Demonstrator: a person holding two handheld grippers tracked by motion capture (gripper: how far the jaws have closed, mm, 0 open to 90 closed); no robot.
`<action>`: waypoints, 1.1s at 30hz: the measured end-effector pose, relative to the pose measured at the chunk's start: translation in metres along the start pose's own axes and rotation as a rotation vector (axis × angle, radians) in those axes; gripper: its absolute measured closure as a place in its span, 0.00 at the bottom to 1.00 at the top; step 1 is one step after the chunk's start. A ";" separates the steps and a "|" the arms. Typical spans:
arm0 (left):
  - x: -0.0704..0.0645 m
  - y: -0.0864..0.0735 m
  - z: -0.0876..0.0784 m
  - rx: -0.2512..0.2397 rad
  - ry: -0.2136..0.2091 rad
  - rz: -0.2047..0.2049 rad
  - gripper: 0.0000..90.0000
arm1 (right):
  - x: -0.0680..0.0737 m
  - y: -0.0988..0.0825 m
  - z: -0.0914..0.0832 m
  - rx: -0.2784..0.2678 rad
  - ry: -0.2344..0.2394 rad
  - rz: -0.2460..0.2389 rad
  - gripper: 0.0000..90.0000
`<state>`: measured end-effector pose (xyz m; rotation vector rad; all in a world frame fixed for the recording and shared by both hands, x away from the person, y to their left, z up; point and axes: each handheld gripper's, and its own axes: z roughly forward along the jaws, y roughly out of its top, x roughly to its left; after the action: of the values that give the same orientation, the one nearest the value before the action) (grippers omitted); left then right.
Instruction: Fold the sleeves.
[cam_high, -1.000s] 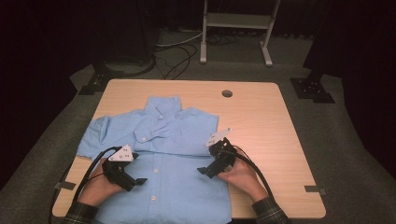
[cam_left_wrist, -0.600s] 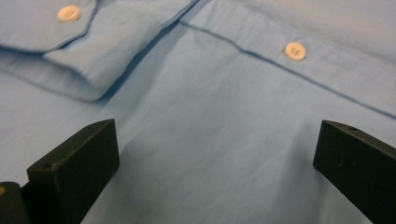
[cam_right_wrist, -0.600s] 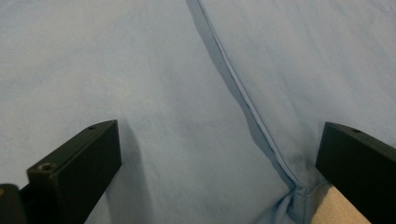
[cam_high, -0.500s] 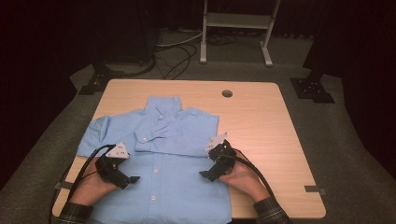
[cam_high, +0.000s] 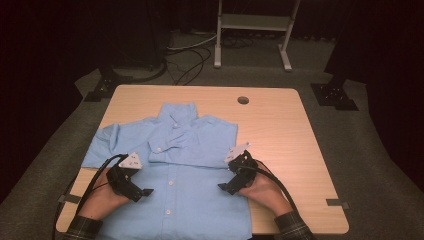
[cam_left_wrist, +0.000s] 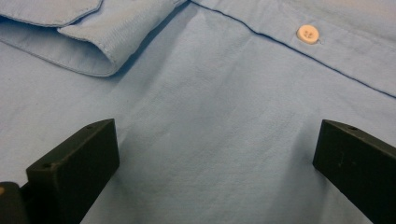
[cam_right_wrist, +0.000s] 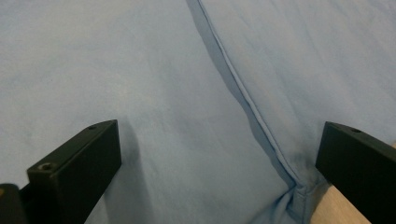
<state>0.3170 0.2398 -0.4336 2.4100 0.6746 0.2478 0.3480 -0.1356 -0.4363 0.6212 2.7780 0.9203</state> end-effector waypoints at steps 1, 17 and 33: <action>0.000 0.002 0.001 0.001 0.000 0.002 0.00 | -0.001 -0.001 -0.001 -0.003 -0.002 0.004 0.00; -0.009 0.026 0.019 0.018 -0.005 0.005 0.00 | -0.012 -0.024 -0.017 -0.007 -0.021 0.038 0.00; -0.019 0.059 0.042 0.040 -0.016 0.024 0.00 | -0.027 -0.056 -0.040 -0.018 -0.044 0.066 0.00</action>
<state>0.3383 0.1682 -0.4314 2.4573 0.6493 0.2266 0.3425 -0.2098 -0.4376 0.7257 2.7225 0.9324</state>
